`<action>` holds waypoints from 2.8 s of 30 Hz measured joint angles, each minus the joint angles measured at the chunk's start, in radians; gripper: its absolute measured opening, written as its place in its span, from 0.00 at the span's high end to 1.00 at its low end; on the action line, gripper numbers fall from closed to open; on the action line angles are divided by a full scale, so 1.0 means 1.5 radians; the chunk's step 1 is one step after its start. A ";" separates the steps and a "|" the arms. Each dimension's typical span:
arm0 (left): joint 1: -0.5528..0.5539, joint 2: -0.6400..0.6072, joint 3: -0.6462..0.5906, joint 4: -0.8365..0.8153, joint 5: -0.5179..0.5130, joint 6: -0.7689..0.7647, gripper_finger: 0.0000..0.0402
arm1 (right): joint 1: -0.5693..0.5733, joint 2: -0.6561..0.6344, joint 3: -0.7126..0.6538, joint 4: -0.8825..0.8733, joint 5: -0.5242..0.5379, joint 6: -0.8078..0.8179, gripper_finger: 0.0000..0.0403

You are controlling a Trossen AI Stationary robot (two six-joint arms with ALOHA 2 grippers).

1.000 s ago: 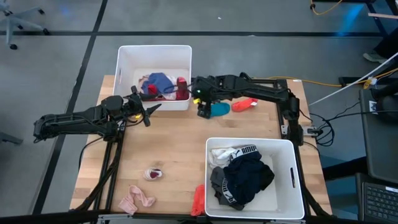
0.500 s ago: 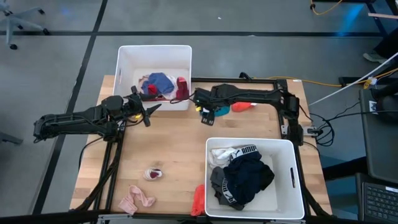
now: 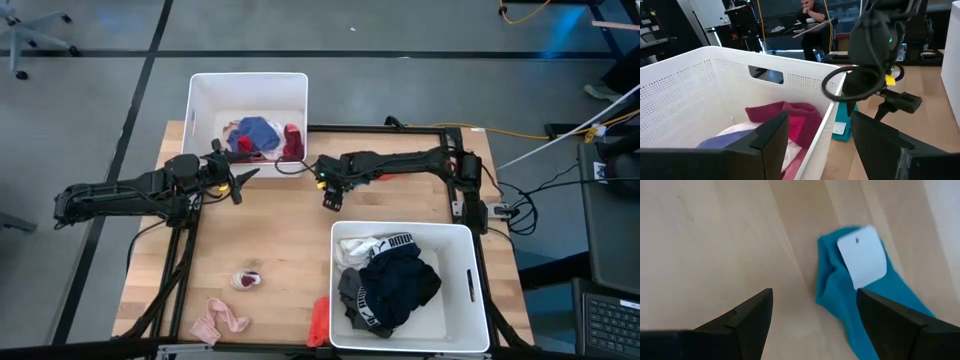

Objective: Sort clothes
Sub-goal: Put the light blue sock into the top white bin

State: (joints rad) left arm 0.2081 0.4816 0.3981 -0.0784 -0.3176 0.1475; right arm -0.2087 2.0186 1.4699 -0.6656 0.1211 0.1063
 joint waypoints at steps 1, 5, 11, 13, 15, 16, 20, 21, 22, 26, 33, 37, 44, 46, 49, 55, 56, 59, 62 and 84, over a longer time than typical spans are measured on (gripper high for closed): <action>0.000 0.000 0.000 0.000 0.000 0.000 0.50 | -0.003 0.000 -0.011 0.014 -0.001 0.001 0.29; 0.000 0.000 0.000 0.000 0.000 0.000 0.50 | -0.011 0.000 -0.055 0.069 -0.017 0.001 0.29; 0.000 0.000 0.000 0.001 0.000 -0.001 0.50 | -0.015 0.009 -0.095 0.120 -0.018 -0.001 0.32; 0.000 0.000 0.000 0.001 0.000 -0.001 0.50 | -0.018 0.010 -0.099 0.124 -0.022 -0.003 0.37; 0.000 0.000 0.000 0.002 0.000 -0.004 0.50 | -0.018 0.010 -0.103 0.126 -0.026 -0.003 0.46; 0.000 0.000 0.000 0.003 0.000 -0.004 0.50 | -0.018 0.010 -0.104 0.127 -0.026 -0.004 0.52; 0.000 0.000 0.000 0.005 0.000 -0.006 0.50 | -0.018 0.011 -0.093 0.107 -0.016 -0.006 0.78; 0.000 0.000 -0.001 0.005 0.000 -0.007 0.50 | -0.018 0.012 -0.083 0.090 -0.015 -0.006 0.85; 0.000 0.000 0.000 0.005 0.000 -0.009 0.50 | -0.018 0.013 -0.073 0.072 -0.012 -0.008 0.92; 0.000 0.000 -0.001 0.005 0.000 -0.024 0.50 | -0.018 0.001 -0.023 -0.006 -0.011 -0.018 0.94; 0.000 0.000 -0.001 0.008 0.000 -0.053 0.50 | -0.017 -0.079 0.063 -0.107 0.033 -0.003 0.98; 0.000 0.001 -0.001 0.008 0.000 -0.057 0.50 | -0.014 -0.121 0.132 -0.121 0.049 -0.003 0.96; 0.000 0.001 -0.001 0.004 0.000 -0.067 0.50 | -0.014 -0.130 0.278 -0.105 0.055 -0.044 0.99; 0.000 0.001 -0.001 0.004 0.000 -0.074 0.50 | -0.014 -0.130 0.306 -0.068 0.055 -0.070 0.98; 0.000 0.001 -0.001 0.004 0.000 -0.073 0.50 | -0.014 -0.130 0.323 0.029 0.054 -0.098 0.96; 0.000 0.001 -0.001 0.004 0.000 -0.063 0.50 | -0.019 -0.113 0.324 0.242 0.001 -0.166 0.96; 0.000 0.000 -0.001 0.004 0.000 -0.063 0.50 | -0.022 -0.104 0.324 0.269 -0.008 -0.173 0.96; 0.000 0.001 -0.001 0.004 0.000 -0.063 0.50 | -0.029 -0.077 0.324 0.339 -0.028 -0.183 0.96; 0.000 0.000 -0.001 0.004 0.000 -0.056 0.50 | -0.038 -0.053 0.324 0.385 -0.034 -0.185 0.96; 0.000 0.001 -0.001 -0.007 0.000 -0.045 0.50 | -0.055 0.031 0.323 0.299 -0.017 -0.181 0.95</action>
State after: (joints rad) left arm 0.2085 0.4824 0.3973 -0.0895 -0.3176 0.0799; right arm -0.2909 2.0647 1.9549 -0.2167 0.0963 -0.1646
